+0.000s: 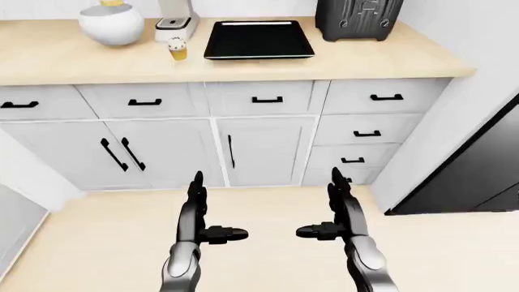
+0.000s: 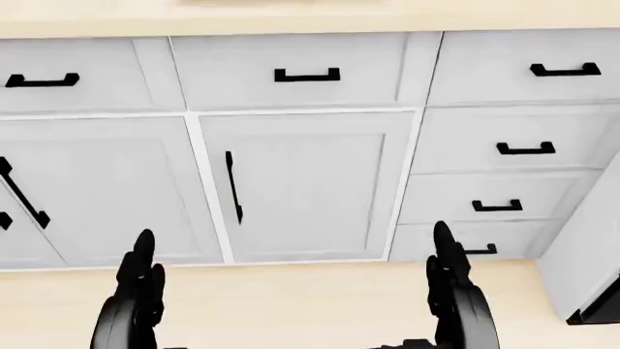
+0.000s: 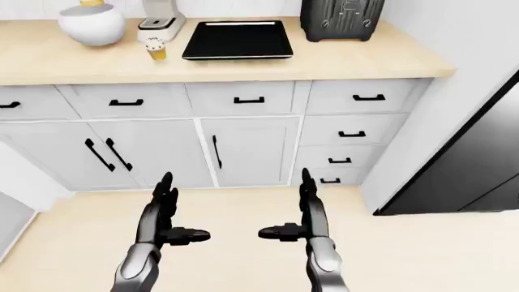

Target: Pick up the bowl with cake and place it on the tray. Pick up the cupcake and place it on the tray.

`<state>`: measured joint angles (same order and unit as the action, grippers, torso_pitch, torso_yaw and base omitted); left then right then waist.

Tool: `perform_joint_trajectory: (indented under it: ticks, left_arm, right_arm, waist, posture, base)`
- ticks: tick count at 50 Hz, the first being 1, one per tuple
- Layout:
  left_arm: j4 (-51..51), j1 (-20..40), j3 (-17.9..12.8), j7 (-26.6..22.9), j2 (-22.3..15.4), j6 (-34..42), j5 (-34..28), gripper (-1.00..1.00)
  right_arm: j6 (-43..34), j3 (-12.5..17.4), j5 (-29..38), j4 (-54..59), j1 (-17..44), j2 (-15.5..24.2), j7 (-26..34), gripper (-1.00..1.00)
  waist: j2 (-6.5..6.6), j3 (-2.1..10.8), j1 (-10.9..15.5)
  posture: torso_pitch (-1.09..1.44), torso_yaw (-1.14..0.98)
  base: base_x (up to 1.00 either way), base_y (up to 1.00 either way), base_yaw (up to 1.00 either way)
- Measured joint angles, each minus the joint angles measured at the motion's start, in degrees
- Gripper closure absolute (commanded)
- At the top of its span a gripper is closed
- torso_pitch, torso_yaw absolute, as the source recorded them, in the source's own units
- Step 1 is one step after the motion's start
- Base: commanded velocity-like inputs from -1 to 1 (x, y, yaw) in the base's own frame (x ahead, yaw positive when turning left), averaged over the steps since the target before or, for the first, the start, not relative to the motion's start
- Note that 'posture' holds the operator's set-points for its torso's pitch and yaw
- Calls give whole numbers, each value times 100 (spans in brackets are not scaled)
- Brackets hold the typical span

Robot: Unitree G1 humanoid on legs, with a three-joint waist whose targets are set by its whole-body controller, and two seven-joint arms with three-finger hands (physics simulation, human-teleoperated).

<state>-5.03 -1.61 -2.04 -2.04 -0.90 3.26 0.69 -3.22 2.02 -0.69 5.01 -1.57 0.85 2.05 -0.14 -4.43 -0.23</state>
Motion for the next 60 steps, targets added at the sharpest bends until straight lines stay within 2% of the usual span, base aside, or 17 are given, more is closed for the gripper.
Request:
perform_joint_trajectory:
  ticks: [1,3,5,8,15,26,35,37,40,42,46,48,49,52,54,57,60]
  left_arm:
    - [246,-69,3,2,-12,64,-3,-100]
    - [782,-16,16,-3,-18,84,-12,-100]
    - [954,25,23,0,1,45,-18,-100]
    - [963,-45,90,20,32,145,-65,-100]
    - [650,-46,205,29,56,162,-162,-100]
    - [3119,447,-51,-66,-109,2102,-205,-100]
    - [4151,1336,-307,-153,-319,3866,-122,-100]
    - [4321,1468,-297,-156,-351,4128,-86,-100]
    - [4476,1581,-277,-167,-395,4308,-54,-100]
    - [4505,1591,-288,-167,-391,4298,-50,-100]
    - [4349,1484,-247,-172,-346,4205,-27,-100]
    - [4318,1463,-232,-171,-322,4238,-4,-100]
    - [4333,1417,-254,-176,-316,4210,21,-100]
    - [4194,1235,-430,-150,-367,4145,32,-100]
    - [4197,1268,-463,-109,-374,4118,10,-100]
    - [4243,1299,-408,-103,-368,4035,27,-100]
    - [4246,1255,-364,-121,-357,3997,58,-100]
  right_arm:
    - [59,-7,-10,-42,20,1,8,-100]
    - [282,42,-19,-188,123,22,-6,-100]
    - [360,19,-3,-228,129,0,-32,-100]
    - [323,-55,22,-183,56,-15,-25,-100]
    - [318,-157,111,-20,13,-43,-48,-100]
    - [-1194,40,227,-2199,321,92,-20,-100]
    - [-2415,28,335,-3691,524,106,51,-100]
    - [-2542,67,349,-3805,560,106,38,-100]
    - [-2637,94,313,-3883,589,77,13,-100]
    - [-2600,91,264,-3941,596,74,2,-100]
    - [-2411,118,158,-3871,482,68,-20,-100]
    - [-2350,98,145,-3731,436,74,-35,-100]
    - [-2305,77,116,-3685,408,45,-30,-100]
    - [-2258,-126,-11,-3473,264,-50,23,-100]
    - [-2259,-147,-60,-3445,279,-34,47,-100]
    - [-2210,-112,-57,-3562,334,-17,14,-100]
    - [-2108,-123,-33,-3663,332,-13,-16,-100]
  waist:
    - [-29,57,-17]
    - [-25,330,37]
    - [-56,224,49]
    - [-34,323,47]
    - [-21,320,37]
    - [-32,461,49]
    - [2,374,19]
    - [-94,339,-16]
    - [-250,388,-32]
    - [-174,366,-51]
    - [134,244,-131]
    - [350,258,-144]
    - [534,310,-126]
    - [561,262,9]
    - [446,284,41]
    - [156,274,31]
    - [19,250,13]
  posture:
    - [0,0]
    - [0,0]
    - [0,0]
    - [0,0]
    - [0,0]
    - [0,0]
    - [0,0]
    - [0,0]
    - [0,0]
    - [0,0]
    - [0,0]
    - [0,0]
    - [0,0]
    - [0,0]
    - [0,0]
    - [0,0]
    - [0,0]
  base:
    - [0,0,0]
    - [0,0,0]
    - [0,0,0]
    - [0,0,0]
    - [0,0,0]
    - [0,0,0]
    - [0,11,0]
    - [0,57,0]
    - [0,68,0]
    - [0,70,0]
    - [0,71,0]
    - [0,68,0]
    - [0,52,0]
    - [0,51,0]
    - [0,50,0]
    - [0,51,0]
    - [0,51,0]
